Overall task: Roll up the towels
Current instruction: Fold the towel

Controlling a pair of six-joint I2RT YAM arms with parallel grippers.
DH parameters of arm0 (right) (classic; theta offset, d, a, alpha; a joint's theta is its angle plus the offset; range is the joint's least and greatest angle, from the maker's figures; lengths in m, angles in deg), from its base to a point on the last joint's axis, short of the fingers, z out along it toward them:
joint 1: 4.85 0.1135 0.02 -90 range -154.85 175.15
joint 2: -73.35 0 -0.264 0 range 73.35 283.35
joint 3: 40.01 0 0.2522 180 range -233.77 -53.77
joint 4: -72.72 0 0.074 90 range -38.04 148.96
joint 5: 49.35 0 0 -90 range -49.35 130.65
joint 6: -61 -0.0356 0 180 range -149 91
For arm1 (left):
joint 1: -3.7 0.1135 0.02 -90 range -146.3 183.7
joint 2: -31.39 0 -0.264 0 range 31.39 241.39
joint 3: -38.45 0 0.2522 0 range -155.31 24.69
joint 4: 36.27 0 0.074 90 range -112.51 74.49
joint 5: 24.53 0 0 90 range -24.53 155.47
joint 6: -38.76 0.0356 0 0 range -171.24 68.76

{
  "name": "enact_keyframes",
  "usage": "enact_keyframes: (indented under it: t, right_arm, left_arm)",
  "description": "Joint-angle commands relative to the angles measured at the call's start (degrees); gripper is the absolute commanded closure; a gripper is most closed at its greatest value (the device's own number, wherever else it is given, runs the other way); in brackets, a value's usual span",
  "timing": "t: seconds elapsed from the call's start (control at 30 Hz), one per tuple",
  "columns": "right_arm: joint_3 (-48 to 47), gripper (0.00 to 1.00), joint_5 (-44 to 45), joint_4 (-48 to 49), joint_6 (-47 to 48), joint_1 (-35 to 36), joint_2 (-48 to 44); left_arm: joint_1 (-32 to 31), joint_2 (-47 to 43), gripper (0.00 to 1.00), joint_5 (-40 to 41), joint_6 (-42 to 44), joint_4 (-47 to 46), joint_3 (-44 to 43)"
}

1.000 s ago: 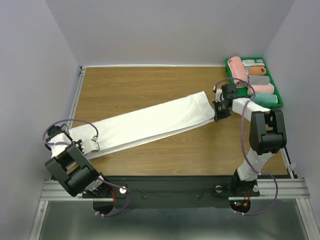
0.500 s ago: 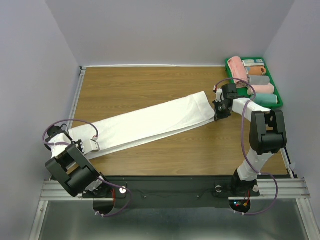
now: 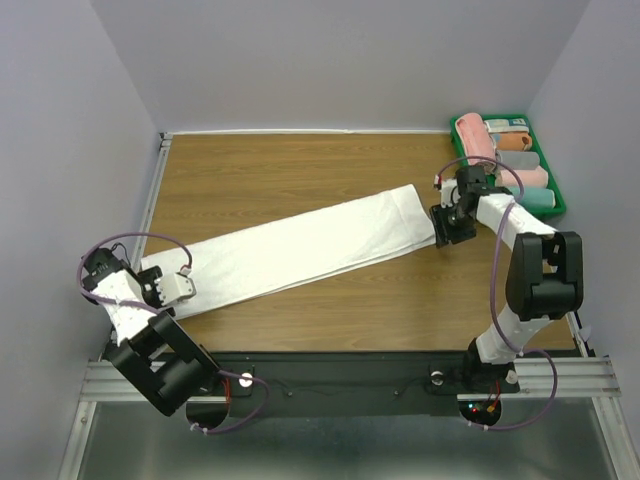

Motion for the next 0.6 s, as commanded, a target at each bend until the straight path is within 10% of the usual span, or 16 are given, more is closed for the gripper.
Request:
enact_keyframes:
  t: [0.0, 0.57]
  right_arm:
    - [-7.2, 0.45, -4.5, -8.6, 3.8, -0.4, -3.8]
    - [-18.1, 0.57, -6.3, -10.2, -7.3, -0.4, 13.0]
  left_arm:
    - [0.2, -3.6, 0.18, -6.1, 9.5, 7.6, -3.1]
    - [-1.2, 1.9, 0.21, -19.8, -13.6, -2.1, -5.6]
